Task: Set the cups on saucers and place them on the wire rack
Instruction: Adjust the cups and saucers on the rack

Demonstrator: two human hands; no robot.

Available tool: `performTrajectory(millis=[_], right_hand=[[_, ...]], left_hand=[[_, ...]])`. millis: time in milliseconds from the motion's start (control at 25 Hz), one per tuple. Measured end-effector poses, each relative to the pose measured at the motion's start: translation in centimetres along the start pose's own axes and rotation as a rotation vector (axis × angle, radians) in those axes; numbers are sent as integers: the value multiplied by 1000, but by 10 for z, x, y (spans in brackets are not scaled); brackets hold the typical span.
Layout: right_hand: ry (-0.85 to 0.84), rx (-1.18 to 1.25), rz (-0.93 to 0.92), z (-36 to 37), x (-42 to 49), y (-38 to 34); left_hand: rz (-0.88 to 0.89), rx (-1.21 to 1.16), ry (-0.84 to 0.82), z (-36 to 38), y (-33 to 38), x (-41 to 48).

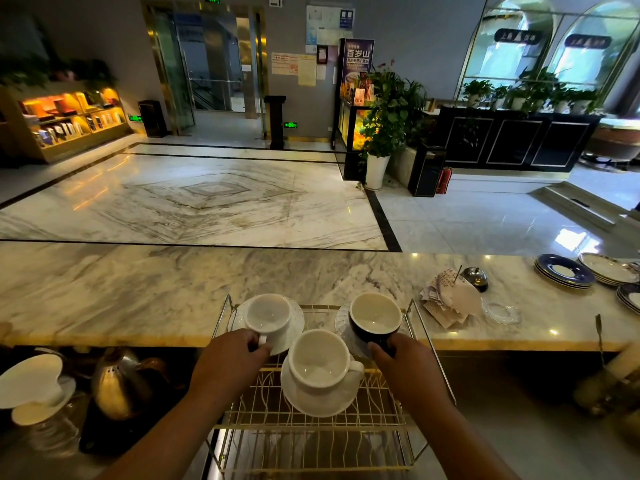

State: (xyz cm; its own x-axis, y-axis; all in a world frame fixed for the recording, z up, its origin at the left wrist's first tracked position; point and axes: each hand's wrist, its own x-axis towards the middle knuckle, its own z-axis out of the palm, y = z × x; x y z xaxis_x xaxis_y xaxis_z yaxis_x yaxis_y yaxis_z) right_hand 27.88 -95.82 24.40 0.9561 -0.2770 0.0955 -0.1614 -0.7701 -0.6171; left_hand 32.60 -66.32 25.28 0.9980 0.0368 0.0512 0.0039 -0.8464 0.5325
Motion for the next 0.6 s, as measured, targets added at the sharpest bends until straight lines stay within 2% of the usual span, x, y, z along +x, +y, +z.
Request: performTrajectory(millis=[200,320,400,480,600], right_hand=[[-23,-65,-32,-8,-1,-1],[67,-243,-88,-24,-3,-7],[89,-260,-181,-33,1,-20],[-18,-200,-296,-35,7,-39],[-267,-124,-358,-29,17,-69]], left_hand=[[23,24,1,-4,2,-5],[-7,59,52,-11,4,-17],[-44,37,80,-13,8,-29],[-73,-67,14,-12,14,-43],[-177,-396,-154,-9,24,-67]])
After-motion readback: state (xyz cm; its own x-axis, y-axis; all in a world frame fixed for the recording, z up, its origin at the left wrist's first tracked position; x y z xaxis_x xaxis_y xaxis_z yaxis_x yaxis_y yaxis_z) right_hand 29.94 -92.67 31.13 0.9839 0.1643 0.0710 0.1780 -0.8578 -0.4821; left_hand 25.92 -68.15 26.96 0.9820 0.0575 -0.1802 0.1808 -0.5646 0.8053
